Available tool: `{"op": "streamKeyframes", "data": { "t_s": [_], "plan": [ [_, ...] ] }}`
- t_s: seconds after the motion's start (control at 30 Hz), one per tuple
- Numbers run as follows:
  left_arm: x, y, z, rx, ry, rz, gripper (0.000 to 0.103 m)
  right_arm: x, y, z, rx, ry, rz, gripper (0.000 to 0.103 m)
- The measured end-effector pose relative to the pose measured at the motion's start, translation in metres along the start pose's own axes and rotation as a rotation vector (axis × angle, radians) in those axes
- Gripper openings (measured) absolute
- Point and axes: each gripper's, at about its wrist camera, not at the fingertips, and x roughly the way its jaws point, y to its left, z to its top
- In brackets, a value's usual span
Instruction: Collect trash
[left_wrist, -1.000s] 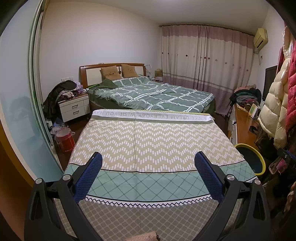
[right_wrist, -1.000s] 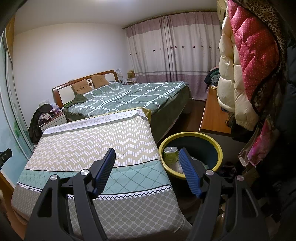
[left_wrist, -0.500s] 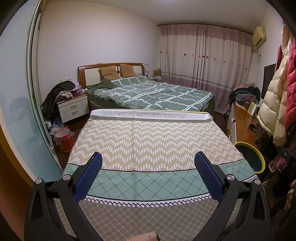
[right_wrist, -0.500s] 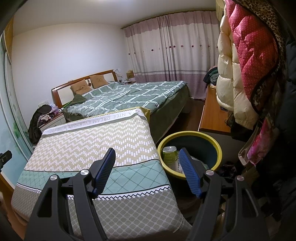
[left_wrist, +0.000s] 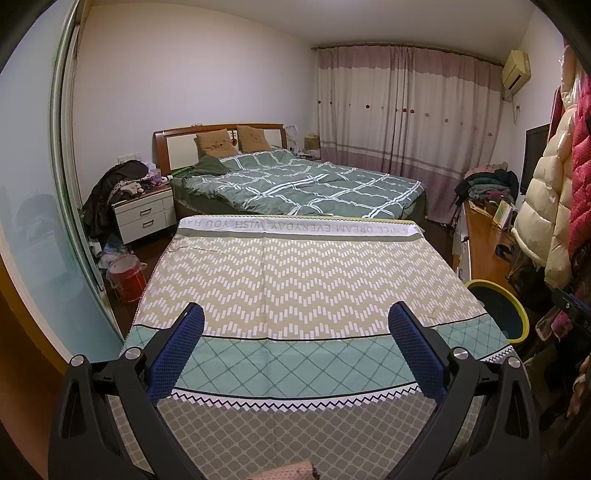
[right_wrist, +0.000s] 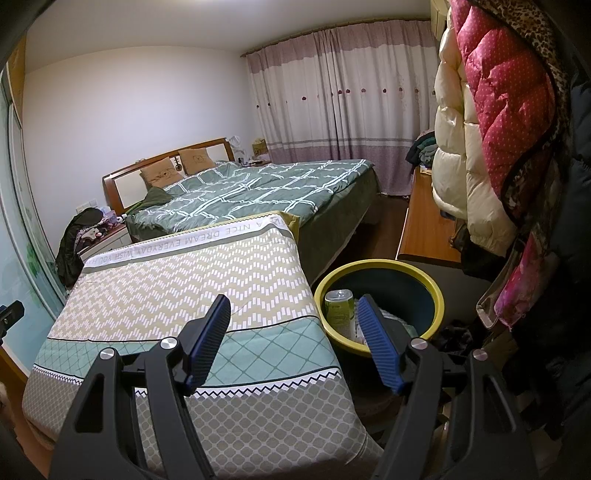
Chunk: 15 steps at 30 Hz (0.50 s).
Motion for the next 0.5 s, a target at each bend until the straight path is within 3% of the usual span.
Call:
{"op": "streamKeyframes", "data": {
  "t_s": [0.5],
  "plan": [
    [0.0019,0.0027,0.001,-0.002,-0.001,-0.002,0.098,0.0009,0.0,-0.0007,0.002,0.001,0.001,0.068]
  ]
}}
